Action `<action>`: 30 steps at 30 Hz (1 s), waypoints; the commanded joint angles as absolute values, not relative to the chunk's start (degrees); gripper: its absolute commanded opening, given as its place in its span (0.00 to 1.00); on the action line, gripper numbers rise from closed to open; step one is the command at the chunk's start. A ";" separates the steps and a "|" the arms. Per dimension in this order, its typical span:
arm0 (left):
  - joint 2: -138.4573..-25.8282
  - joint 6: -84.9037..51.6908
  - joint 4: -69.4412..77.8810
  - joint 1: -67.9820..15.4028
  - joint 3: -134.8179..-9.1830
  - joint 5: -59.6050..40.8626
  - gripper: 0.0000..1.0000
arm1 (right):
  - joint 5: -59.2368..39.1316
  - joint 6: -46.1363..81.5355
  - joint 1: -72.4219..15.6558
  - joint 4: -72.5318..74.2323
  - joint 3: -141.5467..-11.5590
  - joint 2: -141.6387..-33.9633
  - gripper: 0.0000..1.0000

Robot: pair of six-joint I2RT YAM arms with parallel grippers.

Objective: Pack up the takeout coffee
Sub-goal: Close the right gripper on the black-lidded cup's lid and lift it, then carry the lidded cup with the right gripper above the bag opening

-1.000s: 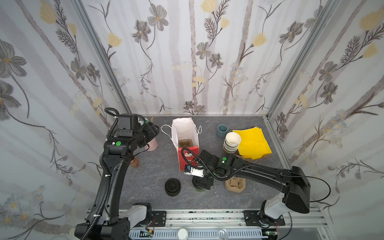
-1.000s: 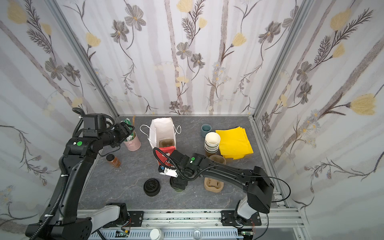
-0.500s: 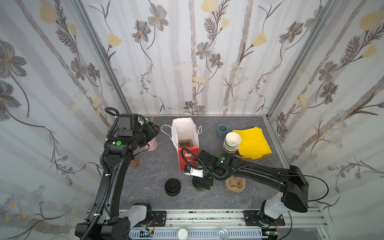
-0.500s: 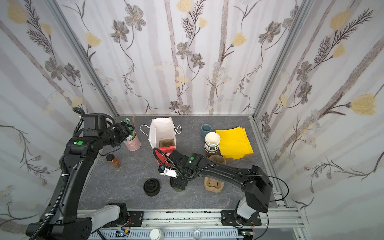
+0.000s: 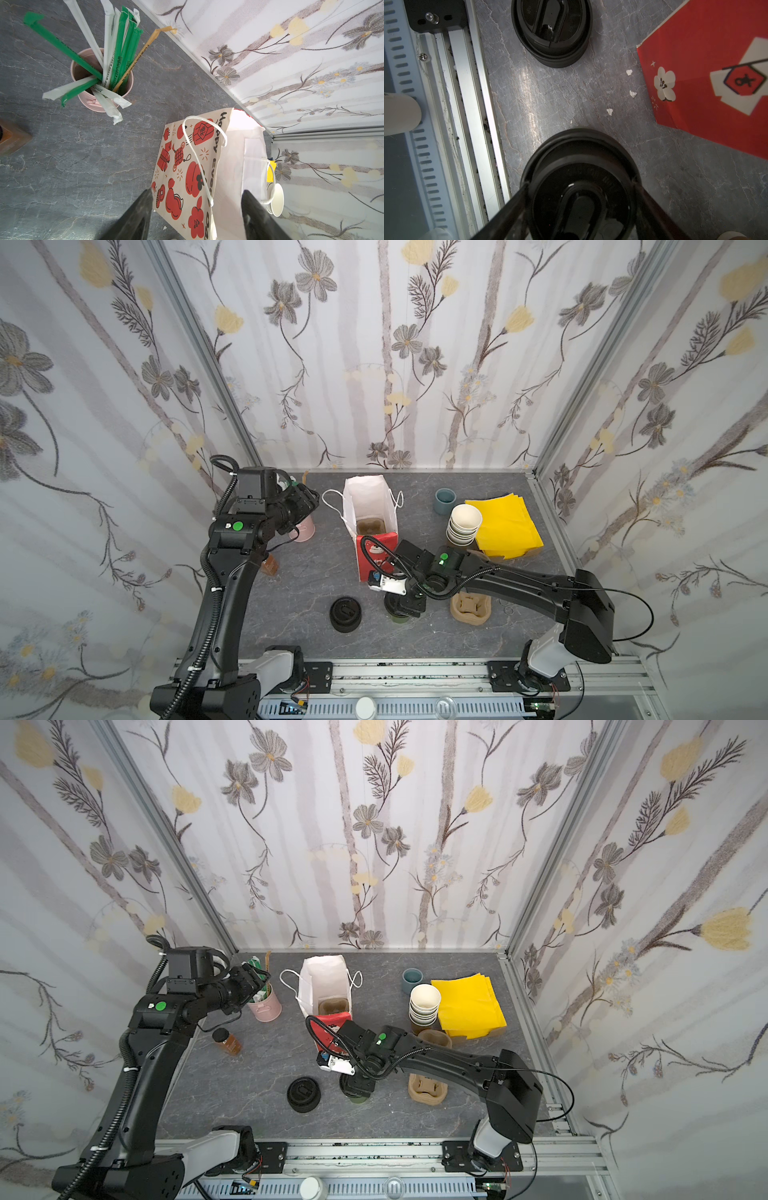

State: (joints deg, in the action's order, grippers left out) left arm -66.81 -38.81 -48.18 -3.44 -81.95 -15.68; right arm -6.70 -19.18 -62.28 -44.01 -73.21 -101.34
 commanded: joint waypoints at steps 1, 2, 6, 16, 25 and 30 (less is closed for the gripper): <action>-66.89 -38.57 -46.71 -3.34 -81.83 -15.56 0.68 | -7.34 -19.52 -62.24 -44.67 -73.83 -101.32 0.70; -66.82 -38.58 -46.67 -3.34 -81.83 -15.56 0.68 | -7.37 -19.51 -62.35 -44.74 -73.91 -101.10 0.70; -66.71 -38.72 -46.67 -3.21 -81.74 -15.38 0.67 | -6.87 -18.92 -62.40 -44.79 -74.59 -99.79 0.69; -65.95 -39.28 -46.58 -3.08 -81.56 -14.75 0.68 | -5.66 -11.22 -64.58 -47.97 -76.18 -93.79 0.69; -65.59 -40.08 -46.10 -3.16 -81.47 -15.19 0.67 | -1.60 6.10 -70.89 -56.47 -82.00 -87.94 0.68; -65.57 -39.30 -46.14 -4.81 -82.24 -13.18 0.68 | 3.64 18.54 -74.65 -64.25 -89.97 -89.53 0.67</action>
State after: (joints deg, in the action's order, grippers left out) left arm -65.87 -39.44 -47.77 -4.10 -81.56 -14.85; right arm -0.54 8.14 -73.52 -59.57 -86.91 -88.55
